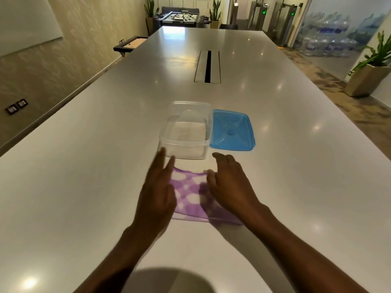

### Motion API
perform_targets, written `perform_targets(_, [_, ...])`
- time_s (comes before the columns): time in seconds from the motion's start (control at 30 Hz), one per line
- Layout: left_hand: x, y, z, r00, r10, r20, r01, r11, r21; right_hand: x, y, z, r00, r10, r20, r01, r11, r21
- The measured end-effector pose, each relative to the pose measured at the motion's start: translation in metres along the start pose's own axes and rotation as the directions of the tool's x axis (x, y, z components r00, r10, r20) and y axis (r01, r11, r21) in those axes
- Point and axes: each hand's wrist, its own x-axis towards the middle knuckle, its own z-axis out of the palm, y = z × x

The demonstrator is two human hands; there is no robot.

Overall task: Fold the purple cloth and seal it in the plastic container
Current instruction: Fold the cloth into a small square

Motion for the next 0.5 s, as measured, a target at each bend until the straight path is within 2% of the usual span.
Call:
perform_targets(0.07, [0.01, 0.012, 0.015, 0.992, 0.068, 0.104, -0.066, 0.998, -0.017, -0.002, 0.002, 0.009, 0.997, -0.07, -0.044, 0.064, 0.991, -0.12])
perform_targets(0.1, [0.012, 0.016, 0.025, 0.982, 0.066, 0.177, -0.058, 0.997, -0.049, -0.003, 0.003, 0.016, 0.991, -0.133, -0.018, 0.128, 0.974, -0.185])
perform_targets(0.13, [0.012, 0.016, 0.034, 0.967, 0.035, 0.253, -0.011, 0.995, -0.095, -0.004, 0.005, 0.023, 0.982, -0.188, 0.032, 0.19, 0.953, -0.237])
perform_targets(0.2, [0.013, 0.013, 0.046, 0.909, -0.104, 0.404, 0.212, 0.949, -0.232, -0.007, 0.011, 0.036, 0.972, -0.191, 0.137, 0.221, 0.942, -0.253])
perform_targets(0.23, [0.012, 0.007, 0.051, 0.866, -0.176, 0.467, 0.306, 0.927, -0.217, -0.008, 0.017, 0.042, 0.97, -0.166, 0.178, 0.208, 0.946, -0.249])
perform_targets(0.27, [0.012, 0.002, 0.054, 0.836, -0.216, 0.505, 0.316, 0.941, -0.12, -0.01, 0.023, 0.048, 0.968, -0.145, 0.205, 0.195, 0.949, -0.249])
perform_targets(0.33, [0.011, -0.008, 0.058, 0.825, -0.156, 0.544, 0.089, 0.985, 0.149, -0.015, 0.035, 0.055, 0.964, -0.117, 0.238, 0.176, 0.953, -0.245])
perform_targets(0.37, [0.01, -0.011, 0.059, 0.823, -0.116, 0.556, -0.013, 0.975, 0.221, -0.017, 0.04, 0.055, 0.963, -0.115, 0.244, 0.175, 0.954, -0.242])
perform_targets(0.5, [0.006, -0.022, 0.057, 0.818, -0.094, 0.568, -0.167, 0.906, 0.39, -0.022, 0.068, 0.044, 0.979, -0.055, 0.197, 0.115, 0.945, -0.307])
